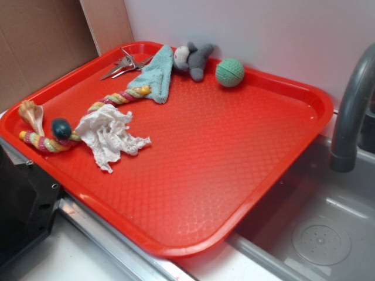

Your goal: Grab the green ball.

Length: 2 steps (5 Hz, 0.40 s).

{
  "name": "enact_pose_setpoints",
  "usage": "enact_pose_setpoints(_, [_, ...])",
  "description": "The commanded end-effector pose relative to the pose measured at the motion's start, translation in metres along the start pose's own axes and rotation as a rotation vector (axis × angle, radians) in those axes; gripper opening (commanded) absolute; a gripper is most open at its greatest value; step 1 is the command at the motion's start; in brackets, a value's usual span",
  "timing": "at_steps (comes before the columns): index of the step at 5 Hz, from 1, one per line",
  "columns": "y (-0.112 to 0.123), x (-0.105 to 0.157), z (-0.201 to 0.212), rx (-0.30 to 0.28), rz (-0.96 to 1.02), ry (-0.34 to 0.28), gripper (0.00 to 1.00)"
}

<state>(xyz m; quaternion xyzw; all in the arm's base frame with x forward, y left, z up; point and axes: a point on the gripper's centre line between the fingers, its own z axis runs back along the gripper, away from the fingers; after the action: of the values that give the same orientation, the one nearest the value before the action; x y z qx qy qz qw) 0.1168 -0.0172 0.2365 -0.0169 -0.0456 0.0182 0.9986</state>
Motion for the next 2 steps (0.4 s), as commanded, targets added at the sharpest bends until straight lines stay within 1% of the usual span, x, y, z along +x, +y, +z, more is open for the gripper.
enact_pose_setpoints(1, [0.0, 0.0, 0.0, 0.0, 0.0, 0.0, 1.0])
enact_pose_setpoints(2, [-0.003, 0.045, -0.054, 0.08, -0.161, 0.031, 1.0])
